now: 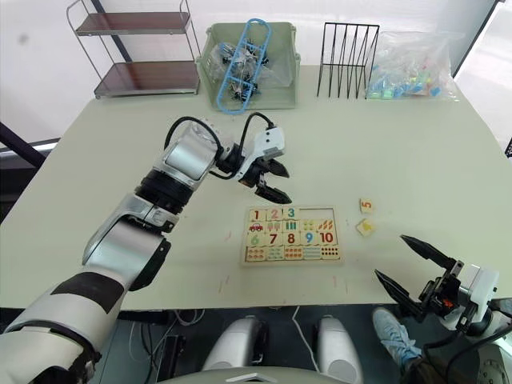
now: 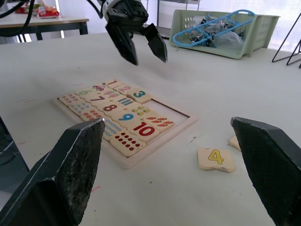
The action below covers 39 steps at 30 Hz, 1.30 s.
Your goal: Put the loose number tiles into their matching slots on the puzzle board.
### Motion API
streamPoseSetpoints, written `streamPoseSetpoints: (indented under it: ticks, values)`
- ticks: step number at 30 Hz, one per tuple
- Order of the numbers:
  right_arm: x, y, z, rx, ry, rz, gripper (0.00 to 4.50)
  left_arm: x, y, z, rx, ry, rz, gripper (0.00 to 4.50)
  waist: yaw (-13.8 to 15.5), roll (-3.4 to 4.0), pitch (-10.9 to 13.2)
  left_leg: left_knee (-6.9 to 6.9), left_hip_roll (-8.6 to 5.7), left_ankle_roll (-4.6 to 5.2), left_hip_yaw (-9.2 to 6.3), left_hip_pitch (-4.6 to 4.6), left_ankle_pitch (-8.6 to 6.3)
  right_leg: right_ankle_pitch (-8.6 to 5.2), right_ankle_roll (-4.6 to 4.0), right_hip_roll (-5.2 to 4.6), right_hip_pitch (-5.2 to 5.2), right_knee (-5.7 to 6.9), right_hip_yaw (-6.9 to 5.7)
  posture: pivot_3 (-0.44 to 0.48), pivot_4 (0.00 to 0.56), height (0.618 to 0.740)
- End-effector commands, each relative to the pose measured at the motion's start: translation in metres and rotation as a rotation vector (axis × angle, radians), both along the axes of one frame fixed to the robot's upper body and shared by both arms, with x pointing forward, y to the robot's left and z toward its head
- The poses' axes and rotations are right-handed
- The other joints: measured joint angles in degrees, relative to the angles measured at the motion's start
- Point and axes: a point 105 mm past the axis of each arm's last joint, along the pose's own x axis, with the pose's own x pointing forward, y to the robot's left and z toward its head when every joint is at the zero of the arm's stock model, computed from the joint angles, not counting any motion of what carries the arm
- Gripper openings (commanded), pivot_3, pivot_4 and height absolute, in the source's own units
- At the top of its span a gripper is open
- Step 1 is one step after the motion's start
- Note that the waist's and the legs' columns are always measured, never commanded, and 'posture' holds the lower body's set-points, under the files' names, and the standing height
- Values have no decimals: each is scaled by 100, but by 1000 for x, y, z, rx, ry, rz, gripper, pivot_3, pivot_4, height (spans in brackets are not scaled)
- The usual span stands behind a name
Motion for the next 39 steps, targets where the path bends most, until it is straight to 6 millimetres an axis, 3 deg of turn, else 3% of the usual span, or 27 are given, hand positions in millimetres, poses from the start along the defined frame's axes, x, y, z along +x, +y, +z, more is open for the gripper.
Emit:
streamPoseSetpoints:
  ticks: [1, 6, 17, 39]
  values:
    - [-1, 0, 6, -13, -27, 9, 4500, 4, -2, 14, -93, -79, -15, 2676, 3, 0, 0, 1, 0, 0, 0, 0, 0, 0, 0, 0, 0, 0, 0, 0, 150, 740]
    - [0, 1, 6, -12, -26, 15, 4500, 7, 4, 3, -111, -112, -14, 25, 7, 0, 0, 2, -2, 0, 2, 0, 0, 0, 1, -1, 1, 1, 1, 0, 150, 740]
    - [-1, 0, 5, -11, -22, 10, 4500, 9, 8, -27, -80, -148, -48, 25, 7, 0, 0, 3, -3, 0, 2, 1, 0, 1, 1, 0, 0, 5, 0, 0, 150, 740]
    - [-4, -1, 7, -14, -23, -1, 4500, -1, -2, -45, -41, -118, -138, 25, 5, 0, 0, 3, -4, 0, 1, 1, 0, 0, 1, 0, 1, 6, 0, 0, 150, 740]
